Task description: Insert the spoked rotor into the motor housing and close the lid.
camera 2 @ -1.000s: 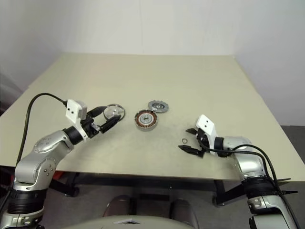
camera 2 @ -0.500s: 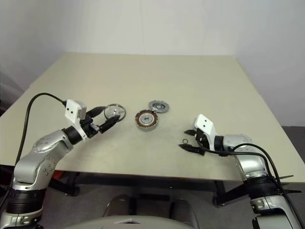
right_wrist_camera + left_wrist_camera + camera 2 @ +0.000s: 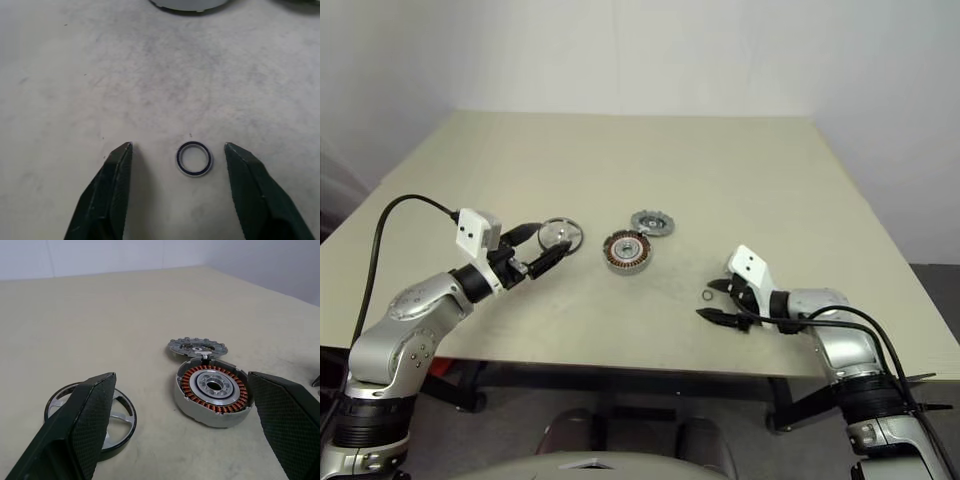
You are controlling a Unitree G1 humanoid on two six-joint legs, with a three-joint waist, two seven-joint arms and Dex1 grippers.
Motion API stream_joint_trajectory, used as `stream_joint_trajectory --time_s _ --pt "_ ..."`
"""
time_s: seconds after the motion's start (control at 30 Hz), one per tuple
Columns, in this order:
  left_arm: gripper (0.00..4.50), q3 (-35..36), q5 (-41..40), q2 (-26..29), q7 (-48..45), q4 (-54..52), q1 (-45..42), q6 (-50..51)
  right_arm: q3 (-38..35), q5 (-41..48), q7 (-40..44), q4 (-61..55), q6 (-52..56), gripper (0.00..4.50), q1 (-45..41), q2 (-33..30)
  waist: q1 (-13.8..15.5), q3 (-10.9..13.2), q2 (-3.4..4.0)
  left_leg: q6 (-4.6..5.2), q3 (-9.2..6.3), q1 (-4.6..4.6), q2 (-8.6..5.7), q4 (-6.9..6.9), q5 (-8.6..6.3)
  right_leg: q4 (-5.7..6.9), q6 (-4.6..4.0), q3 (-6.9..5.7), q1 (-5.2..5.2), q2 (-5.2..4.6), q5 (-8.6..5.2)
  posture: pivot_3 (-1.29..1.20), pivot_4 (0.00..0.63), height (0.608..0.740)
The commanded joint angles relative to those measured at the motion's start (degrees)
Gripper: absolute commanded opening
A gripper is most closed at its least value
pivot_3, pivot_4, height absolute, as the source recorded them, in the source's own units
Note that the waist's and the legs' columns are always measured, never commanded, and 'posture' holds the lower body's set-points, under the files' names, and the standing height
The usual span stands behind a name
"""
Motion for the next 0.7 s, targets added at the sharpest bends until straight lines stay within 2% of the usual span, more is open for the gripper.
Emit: stream_joint_trajectory --time_s 0.03,0.07,0.5,0.7 --pt "4.5 0.99 0.51 0.95 -0.12 -1.34 -1.25 -1.44 -0.09 0.38 -0.29 -0.23 0.39 2.11 -1.96 -0.06 0.02 0.0 0.0 0.0 0.0 0.0 0.0 0.0 0.0 0.0 0.0 0.0 0.0 0.0 0.0 0.0 0.0 0.74" --pt "4.5 1.03 0.47 1.02 -0.09 -1.3 -1.46 -1.42 -0.03 0.24 -0.33 -0.08 0.03 1.8 -2.13 -0.07 0.04 0.0 0.0 0.0 0.0 0.0 0.0 0.0 0.0 0.0 0.01 0.0 0.0 0.0 0.0 0.0 0.0 0.74" --pt "4.5 1.49 0.35 1.5 -0.05 -1.09 -1.84 -1.77 0.27 -1.19 0.47 2.21 -5.28 1.8 -0.98 -1.03 0.05 0.0 0.0 0.01 0.0 -0.03 -0.01 -0.07 0.0 -0.05 -0.07 0.0 -0.02 0.0 0.04 0.0 0.0 0.74" --pt "4.5 1.57 0.3 1.47 -0.03 -1.18 -1.74 -1.8 1.53 -2.28 -0.26 -0.86 -3.16 1.8 -1.06 -1.57 0.06 0.0 0.0 0.0 0.0 -0.02 -0.01 -0.07 0.0 -0.06 -0.07 0.0 -0.01 0.0 0.04 0.0 0.0 0.74"
